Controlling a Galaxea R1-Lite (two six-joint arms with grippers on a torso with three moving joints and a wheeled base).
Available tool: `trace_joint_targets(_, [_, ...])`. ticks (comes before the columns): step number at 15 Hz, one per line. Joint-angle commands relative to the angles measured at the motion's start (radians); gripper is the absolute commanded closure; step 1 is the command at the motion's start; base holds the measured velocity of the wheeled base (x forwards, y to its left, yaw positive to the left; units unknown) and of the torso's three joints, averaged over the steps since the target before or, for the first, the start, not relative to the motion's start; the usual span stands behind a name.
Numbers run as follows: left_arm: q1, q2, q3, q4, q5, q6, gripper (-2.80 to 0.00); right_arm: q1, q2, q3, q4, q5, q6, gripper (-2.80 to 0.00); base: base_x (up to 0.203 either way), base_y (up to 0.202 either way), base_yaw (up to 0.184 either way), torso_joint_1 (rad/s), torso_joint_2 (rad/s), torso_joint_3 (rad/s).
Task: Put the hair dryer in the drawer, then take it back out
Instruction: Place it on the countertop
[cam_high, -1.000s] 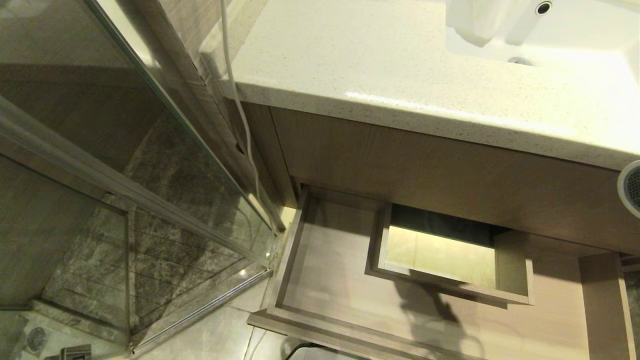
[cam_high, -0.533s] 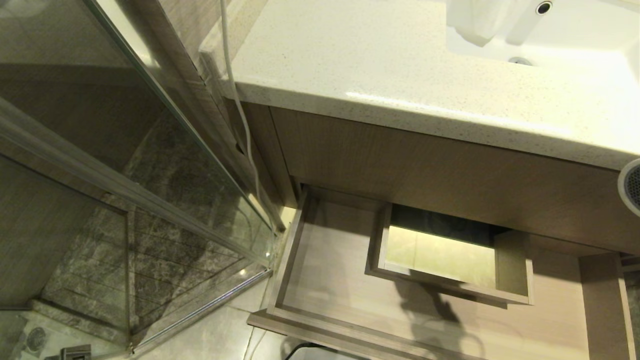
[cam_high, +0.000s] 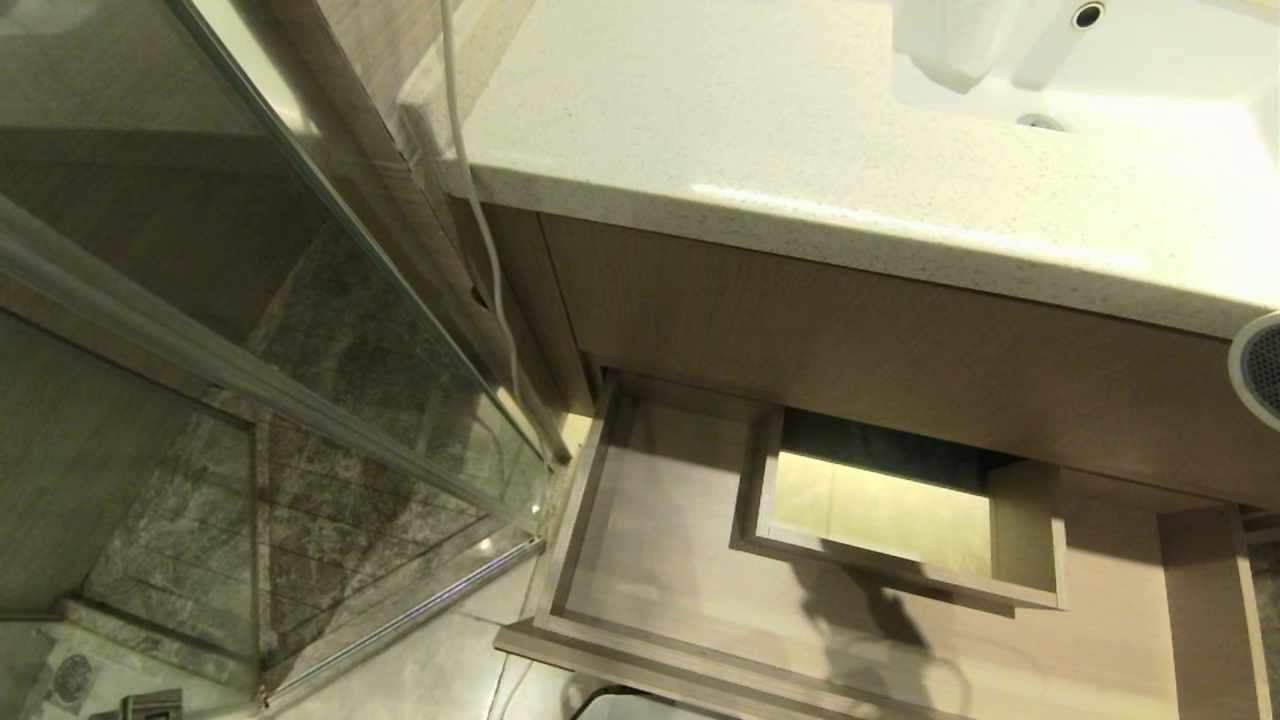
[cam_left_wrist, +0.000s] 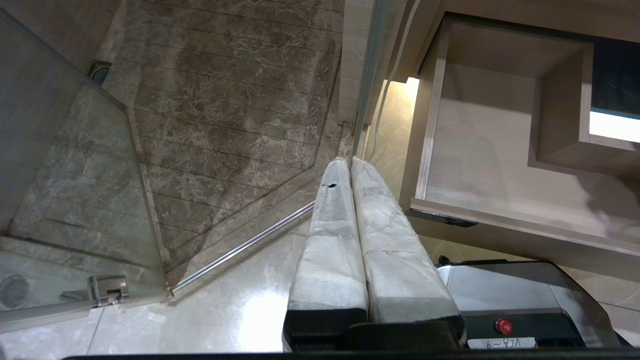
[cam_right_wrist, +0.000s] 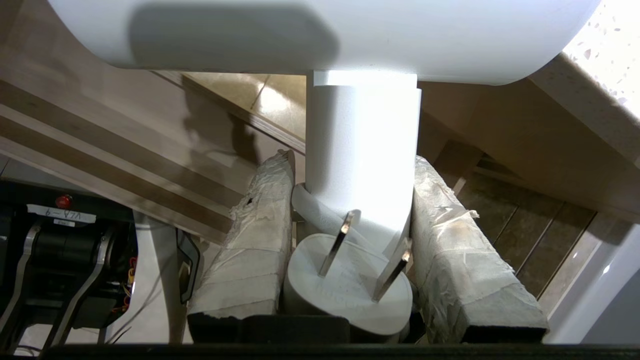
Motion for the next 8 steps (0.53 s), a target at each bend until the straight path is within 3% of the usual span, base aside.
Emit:
trace_joint_targets(1, [0.0, 0.0, -0.001, 0.0, 0.0, 0.0, 0.0, 0.0, 0.003, 0.001, 0.003, 0.002, -0.018, 0.0, 0.0, 0.0, 0.0, 0.0, 0.0, 0.0])
trace_joint_targets(5, [0.0, 0.0, 0.001, 0.0, 0.0, 0.0, 0.0, 0.0, 0.004, -0.001, 0.004, 0.003, -0.03, 0.0, 0.0, 0.0, 0.0, 0.0, 0.0, 0.0])
trace_joint_targets(8, [0.0, 0.0, 0.0, 0.0, 0.0, 0.0, 0.0, 0.0, 0.0, -0.008, 0.005, 0.073, -0.04, 0.0, 0.0, 0.0, 0.0, 0.185, 0.0, 0.182])
